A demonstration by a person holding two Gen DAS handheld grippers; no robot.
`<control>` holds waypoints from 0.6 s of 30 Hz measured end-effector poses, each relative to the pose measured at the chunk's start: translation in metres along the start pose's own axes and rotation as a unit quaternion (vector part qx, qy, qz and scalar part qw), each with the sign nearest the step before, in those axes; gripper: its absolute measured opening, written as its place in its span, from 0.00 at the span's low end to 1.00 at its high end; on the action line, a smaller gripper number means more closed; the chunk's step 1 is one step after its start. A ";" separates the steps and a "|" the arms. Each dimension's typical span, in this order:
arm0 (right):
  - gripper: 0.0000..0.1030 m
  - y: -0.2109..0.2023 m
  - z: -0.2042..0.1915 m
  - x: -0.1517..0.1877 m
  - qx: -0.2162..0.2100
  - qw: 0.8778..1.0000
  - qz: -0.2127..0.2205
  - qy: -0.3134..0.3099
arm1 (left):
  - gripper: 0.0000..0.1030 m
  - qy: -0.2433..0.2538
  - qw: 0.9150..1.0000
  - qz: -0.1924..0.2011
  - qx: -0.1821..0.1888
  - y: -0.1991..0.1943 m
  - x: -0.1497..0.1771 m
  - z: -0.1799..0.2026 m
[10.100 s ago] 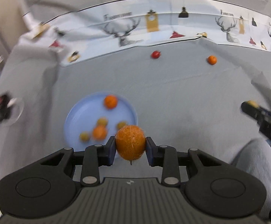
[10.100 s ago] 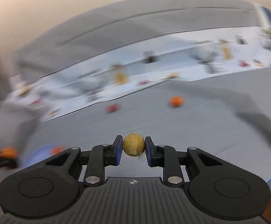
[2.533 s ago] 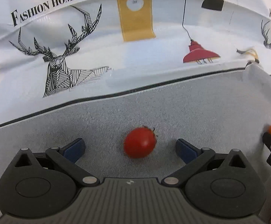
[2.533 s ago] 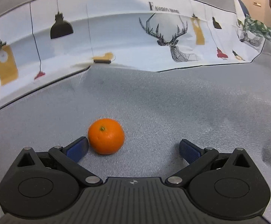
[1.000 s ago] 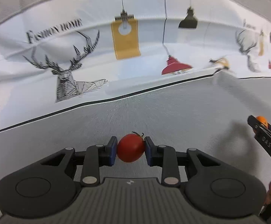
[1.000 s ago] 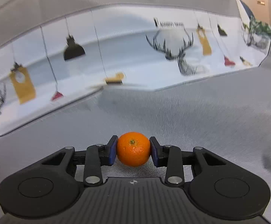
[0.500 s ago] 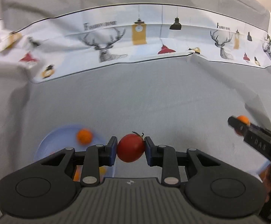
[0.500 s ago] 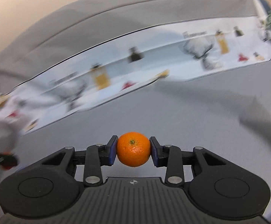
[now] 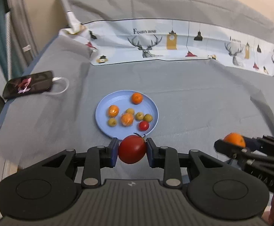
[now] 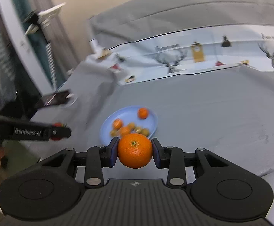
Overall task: Organize fruits
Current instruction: 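Carry the tangerine and cherry tomato over the blue plate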
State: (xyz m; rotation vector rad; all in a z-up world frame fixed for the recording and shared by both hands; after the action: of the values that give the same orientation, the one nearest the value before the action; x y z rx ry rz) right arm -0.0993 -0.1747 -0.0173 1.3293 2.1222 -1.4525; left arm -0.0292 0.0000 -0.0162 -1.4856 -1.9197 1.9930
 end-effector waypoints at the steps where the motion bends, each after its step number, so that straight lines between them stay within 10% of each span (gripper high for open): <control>1: 0.37 -0.005 -0.009 0.007 -0.001 1.000 -0.002 -0.012 | 0.33 -0.004 1.000 0.002 0.001 -0.006 0.006 -0.002; 18: 0.37 -0.053 -0.054 0.025 0.008 0.996 0.040 -0.073 | 0.33 -0.041 0.997 0.058 -0.005 -0.064 0.033 -0.010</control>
State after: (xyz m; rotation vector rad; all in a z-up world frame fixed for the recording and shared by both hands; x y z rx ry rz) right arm -0.1397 -0.1207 0.0244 1.2574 1.9461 -1.4894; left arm -0.0788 0.0430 0.0159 -1.5770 -1.9186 2.1270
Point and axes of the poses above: each gripper's, at about its wrist camera, not at the fingertips, and y roughly the way its jaws point, z to its right, x to its underside, the point moved 6 cm from there along y, roughly the way its jaws point, and after that the axes turned 15 degrees about y, right-handed, at the moved point
